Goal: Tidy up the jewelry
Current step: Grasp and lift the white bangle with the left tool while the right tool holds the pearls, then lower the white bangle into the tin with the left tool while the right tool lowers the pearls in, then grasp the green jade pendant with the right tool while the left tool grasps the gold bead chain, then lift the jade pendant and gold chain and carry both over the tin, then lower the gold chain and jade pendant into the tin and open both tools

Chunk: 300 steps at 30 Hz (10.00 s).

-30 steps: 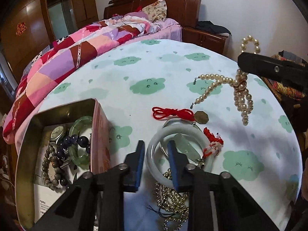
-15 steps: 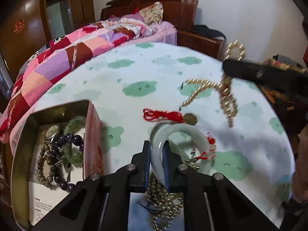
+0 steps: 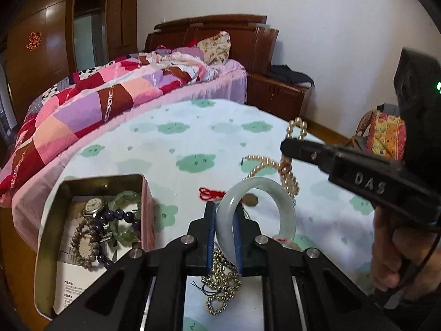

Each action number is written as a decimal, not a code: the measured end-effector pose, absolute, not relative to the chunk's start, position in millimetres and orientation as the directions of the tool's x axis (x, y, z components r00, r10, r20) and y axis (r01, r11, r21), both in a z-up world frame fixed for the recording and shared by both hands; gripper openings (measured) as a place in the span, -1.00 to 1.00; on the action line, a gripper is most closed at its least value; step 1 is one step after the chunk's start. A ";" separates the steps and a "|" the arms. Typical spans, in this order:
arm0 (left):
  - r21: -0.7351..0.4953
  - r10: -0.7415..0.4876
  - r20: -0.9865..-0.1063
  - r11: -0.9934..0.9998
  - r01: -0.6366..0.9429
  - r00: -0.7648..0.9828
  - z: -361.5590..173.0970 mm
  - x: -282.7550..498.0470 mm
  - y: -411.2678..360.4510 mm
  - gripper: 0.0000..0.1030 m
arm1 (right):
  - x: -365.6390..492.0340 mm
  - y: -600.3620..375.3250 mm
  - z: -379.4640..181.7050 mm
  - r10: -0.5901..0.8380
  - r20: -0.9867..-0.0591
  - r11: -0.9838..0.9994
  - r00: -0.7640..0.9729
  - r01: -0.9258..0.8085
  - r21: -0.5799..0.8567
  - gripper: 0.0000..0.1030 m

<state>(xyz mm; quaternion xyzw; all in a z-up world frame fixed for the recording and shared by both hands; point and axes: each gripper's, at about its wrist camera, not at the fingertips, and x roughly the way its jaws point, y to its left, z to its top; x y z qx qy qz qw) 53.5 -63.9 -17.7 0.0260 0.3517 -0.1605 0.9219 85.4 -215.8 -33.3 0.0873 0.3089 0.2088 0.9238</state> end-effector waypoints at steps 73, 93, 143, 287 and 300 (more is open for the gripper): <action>-0.042 0.031 -0.714 0.995 -0.087 0.700 -49.7 61.9 97.3 -0.79 | 77.7 -58.2 -50.8 0.640 -0.621 0.723 0.452 -0.627 0.289 -0.83; -0.040 0.032 -0.736 0.995 -0.091 0.677 -62.0 66.0 99.1 -0.78 | 80.3 -50.1 -65.6 0.594 -0.660 0.747 0.460 -0.621 0.240 -0.82; -0.032 0.047 -0.660 0.995 -0.090 0.750 -37.6 42.7 73.1 0.48 | 66.1 -198.5 -90.7 0.394 -0.713 0.908 0.580 -0.365 0.205 0.09; -0.082 -0.051 -0.634 0.997 -0.001 0.772 6.3 23.1 95.0 -0.92 | 45.7 -99.0 31.5 0.656 -0.484 0.717 0.580 -0.679 0.158 -0.65; -0.118 -0.062 -0.681 0.993 -0.026 0.730 -22.8 35.5 106.9 -0.92 | 47.3 -58.5 0.9 0.655 -0.562 0.682 0.506 -0.715 0.151 -0.65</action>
